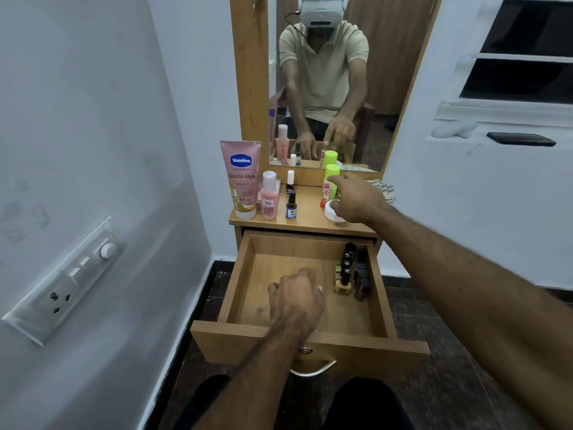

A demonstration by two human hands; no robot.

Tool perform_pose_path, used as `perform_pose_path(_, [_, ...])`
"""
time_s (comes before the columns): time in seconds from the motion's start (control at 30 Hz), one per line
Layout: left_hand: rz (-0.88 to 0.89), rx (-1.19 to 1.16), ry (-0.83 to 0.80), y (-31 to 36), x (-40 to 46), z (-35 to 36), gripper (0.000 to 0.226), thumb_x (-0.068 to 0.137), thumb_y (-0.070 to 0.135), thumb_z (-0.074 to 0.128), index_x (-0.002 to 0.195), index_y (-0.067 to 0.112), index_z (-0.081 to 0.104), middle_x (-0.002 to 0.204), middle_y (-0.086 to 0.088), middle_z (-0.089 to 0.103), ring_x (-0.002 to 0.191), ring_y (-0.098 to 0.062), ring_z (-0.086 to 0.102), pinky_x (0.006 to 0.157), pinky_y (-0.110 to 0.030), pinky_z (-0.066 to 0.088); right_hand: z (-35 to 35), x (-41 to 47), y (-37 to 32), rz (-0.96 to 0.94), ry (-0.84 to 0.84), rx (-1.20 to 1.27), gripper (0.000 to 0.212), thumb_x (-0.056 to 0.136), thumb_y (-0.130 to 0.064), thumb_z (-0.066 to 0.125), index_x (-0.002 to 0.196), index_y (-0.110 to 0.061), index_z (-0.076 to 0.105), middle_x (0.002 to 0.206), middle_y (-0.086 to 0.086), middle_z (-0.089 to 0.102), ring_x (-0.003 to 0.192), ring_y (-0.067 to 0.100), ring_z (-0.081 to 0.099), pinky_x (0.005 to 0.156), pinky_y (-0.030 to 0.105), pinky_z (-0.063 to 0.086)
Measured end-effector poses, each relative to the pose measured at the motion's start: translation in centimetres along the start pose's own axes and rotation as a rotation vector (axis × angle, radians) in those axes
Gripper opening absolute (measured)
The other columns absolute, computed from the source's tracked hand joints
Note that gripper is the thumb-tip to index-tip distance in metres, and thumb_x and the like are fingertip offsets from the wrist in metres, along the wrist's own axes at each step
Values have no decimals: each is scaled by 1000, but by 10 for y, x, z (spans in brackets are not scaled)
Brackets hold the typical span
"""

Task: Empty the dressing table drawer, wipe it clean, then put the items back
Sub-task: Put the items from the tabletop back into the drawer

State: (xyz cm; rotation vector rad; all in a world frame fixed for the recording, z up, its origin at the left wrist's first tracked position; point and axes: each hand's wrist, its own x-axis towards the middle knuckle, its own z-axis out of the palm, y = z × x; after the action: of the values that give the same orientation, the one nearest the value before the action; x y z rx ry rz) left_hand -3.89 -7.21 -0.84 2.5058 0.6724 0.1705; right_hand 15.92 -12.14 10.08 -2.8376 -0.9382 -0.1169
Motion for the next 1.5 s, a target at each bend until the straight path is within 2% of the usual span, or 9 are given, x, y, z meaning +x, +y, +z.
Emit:
perform_pose_path(0.1, [-6,-5,-5,-1,1,1,45,98,42,56,141,29,49,119,5,69,112,-17,57,107,-43,35,3,12,-5,13,-47,-36,72,94,-28,67,156,-28,32,151,9,45,130,30,51,97,49,53])
perform_pose_path(0.2, [-1,-11,17,-2,2,3,44,98,42,57,139,29,51,114,6,70,109,-16,59,105,-42,36,8,18,-7,19,-26,-41,66,94,-31,66,154,-28,37,149,8,45,127,30,53,95,47,53])
perform_pose_path(0.43, [-10,-37,23,-3,3,4,43,98,42,57,138,29,51,113,6,70,108,-15,58,105,-42,35,13,18,-9,-8,175,74,21,100,-27,60,121,-25,59,114,4,68,95,23,60,74,39,52])
perform_pose_path(0.63, [-25,-86,31,-3,5,3,41,99,41,56,138,29,51,113,7,70,107,-15,59,105,-41,34,2,1,-3,-43,255,333,15,96,-30,65,111,-28,65,96,-8,69,88,16,62,71,38,54])
perform_pose_path(0.7, [-39,-121,46,-5,6,4,40,98,41,56,136,29,52,111,7,70,99,-12,58,104,-40,34,-5,-9,0,-86,206,349,20,94,-30,67,114,-28,67,94,-10,68,88,13,61,75,37,55])
perform_pose_path(0.83, [-58,-159,73,-6,7,4,42,98,43,55,136,27,50,103,9,69,89,-8,53,102,-40,36,-12,-33,2,-183,-71,286,18,90,-33,70,107,-30,73,99,-11,70,92,8,63,79,35,56])
perform_pose_path(1.03, [-25,-158,105,-3,5,4,30,100,45,53,126,31,55,90,14,63,85,-9,57,96,-39,40,5,-57,-4,-220,-281,258,13,87,-41,76,92,-30,75,80,-16,71,78,1,62,64,23,42])
perform_pose_path(1.23, [-43,-145,79,-3,3,1,15,99,46,54,110,35,56,85,16,63,80,-8,57,96,-40,44,6,-62,-5,-236,-414,333,16,91,-26,74,107,-26,74,91,-13,74,83,0,65,69,19,45])
perform_pose_path(1.5, [-56,-172,64,-5,6,6,15,97,50,57,97,38,48,78,15,62,73,-1,55,85,-34,31,2,-62,2,-258,-420,316,17,92,-31,74,109,-31,75,89,-17,69,84,1,63,68,22,43])
